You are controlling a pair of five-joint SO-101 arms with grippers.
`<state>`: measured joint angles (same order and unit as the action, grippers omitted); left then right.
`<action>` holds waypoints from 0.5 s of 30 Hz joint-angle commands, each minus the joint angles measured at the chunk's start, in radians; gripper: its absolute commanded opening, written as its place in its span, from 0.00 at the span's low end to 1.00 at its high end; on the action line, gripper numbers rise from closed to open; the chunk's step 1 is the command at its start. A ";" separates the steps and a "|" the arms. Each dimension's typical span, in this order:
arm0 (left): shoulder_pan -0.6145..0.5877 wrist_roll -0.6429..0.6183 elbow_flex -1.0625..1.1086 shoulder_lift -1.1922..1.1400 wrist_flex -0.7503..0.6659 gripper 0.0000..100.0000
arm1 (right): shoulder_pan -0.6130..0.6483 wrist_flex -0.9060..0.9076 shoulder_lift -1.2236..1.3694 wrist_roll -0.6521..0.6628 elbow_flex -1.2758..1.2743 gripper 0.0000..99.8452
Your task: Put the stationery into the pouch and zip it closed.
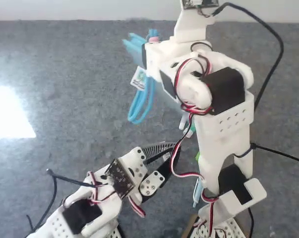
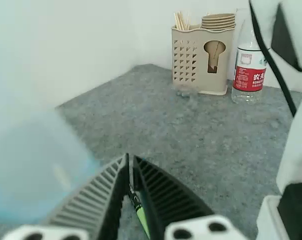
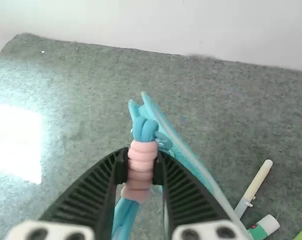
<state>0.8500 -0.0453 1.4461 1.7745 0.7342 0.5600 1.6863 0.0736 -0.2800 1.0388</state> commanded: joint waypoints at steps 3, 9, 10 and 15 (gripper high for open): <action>0.006 0.012 0.087 -0.008 -0.238 0.01 | 0.085 -0.022 -0.102 -0.020 0.054 0.01; -0.003 0.023 0.165 -0.011 -0.391 0.01 | 0.130 -0.068 -0.122 0.025 0.054 0.01; -0.021 0.035 0.171 -0.012 -0.405 0.01 | 0.147 -0.073 -0.127 0.026 0.054 0.01; -0.164 0.055 0.185 -0.012 -0.434 0.01 | 0.211 -0.053 -0.156 0.041 0.054 0.01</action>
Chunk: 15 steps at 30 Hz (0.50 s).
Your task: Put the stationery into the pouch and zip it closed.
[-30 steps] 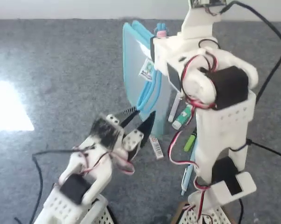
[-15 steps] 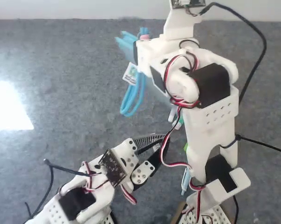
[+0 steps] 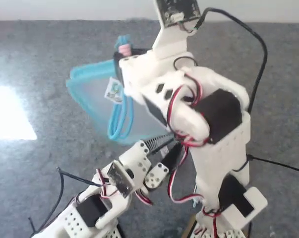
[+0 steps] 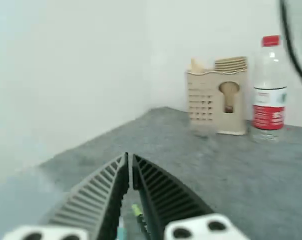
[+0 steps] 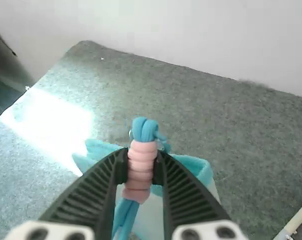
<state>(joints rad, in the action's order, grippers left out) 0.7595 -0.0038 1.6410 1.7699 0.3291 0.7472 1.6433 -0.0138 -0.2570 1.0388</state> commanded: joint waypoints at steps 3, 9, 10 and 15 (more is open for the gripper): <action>-0.157 0.014 -0.010 -0.006 -0.026 0.01 | 0.021 0.004 -0.085 0.031 0.052 0.01; -0.242 0.014 -0.076 -0.003 0.097 0.01 | -0.065 0.082 -0.088 0.147 0.046 0.01; -0.256 0.014 -0.096 -0.003 0.117 0.01 | -0.084 0.108 -0.088 0.196 0.046 0.01; -0.413 0.012 -0.145 -0.003 0.086 0.01 | -0.120 0.156 -0.133 0.407 -0.061 0.01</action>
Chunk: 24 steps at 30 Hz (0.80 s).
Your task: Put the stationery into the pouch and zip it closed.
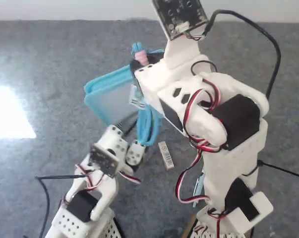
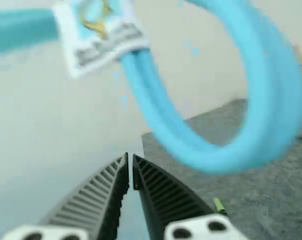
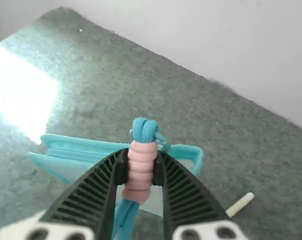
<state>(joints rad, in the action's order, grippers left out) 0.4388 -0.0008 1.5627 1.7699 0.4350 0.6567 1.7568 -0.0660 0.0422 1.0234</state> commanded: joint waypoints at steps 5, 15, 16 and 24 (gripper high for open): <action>-0.219 0.009 -0.071 -0.006 -0.084 0.01 | -0.022 0.039 -0.145 0.221 -0.259 0.01; -0.278 0.009 -0.054 -0.009 -0.173 0.01 | 0.038 0.042 -0.242 0.427 -0.365 0.01; -0.276 0.009 -0.051 -0.011 -0.187 0.01 | 0.079 0.042 -0.252 0.456 -0.367 0.01; -0.282 0.012 -0.058 -0.011 -0.199 0.01 | 0.443 0.039 -0.274 0.594 -0.358 0.01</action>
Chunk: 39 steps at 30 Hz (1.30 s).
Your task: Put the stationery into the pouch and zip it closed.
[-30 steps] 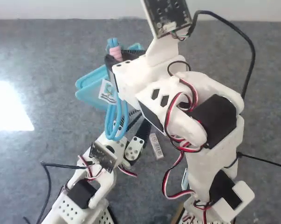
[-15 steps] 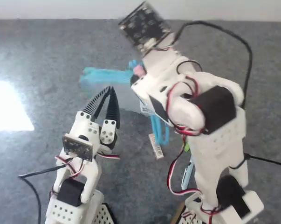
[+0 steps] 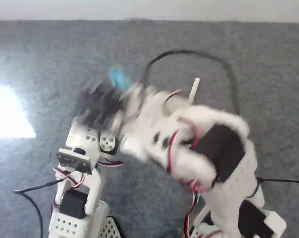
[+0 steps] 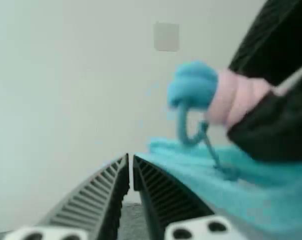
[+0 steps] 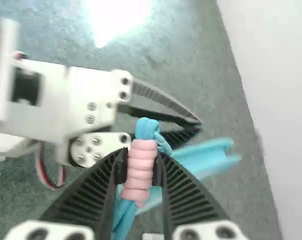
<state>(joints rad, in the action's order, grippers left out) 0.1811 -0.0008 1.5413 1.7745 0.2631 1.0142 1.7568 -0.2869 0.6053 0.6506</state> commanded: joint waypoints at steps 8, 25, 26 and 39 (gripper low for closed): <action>-0.026 0.009 -0.036 -0.015 -0.089 0.01 | 0.150 -0.035 -0.019 0.015 0.198 0.01; -0.089 -0.086 -0.320 -0.011 0.288 0.01 | -0.263 -0.176 0.321 -0.141 0.410 0.01; -0.072 -0.098 -0.351 -0.011 0.336 0.01 | -0.263 -0.174 0.334 -0.143 0.423 0.01; -0.209 -0.167 -0.159 -0.057 0.173 0.01 | -0.143 0.042 0.262 -0.158 0.494 0.01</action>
<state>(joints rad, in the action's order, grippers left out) -0.0598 -0.1527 1.3817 1.7806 0.5025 0.8117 1.7568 0.0568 0.4473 1.1431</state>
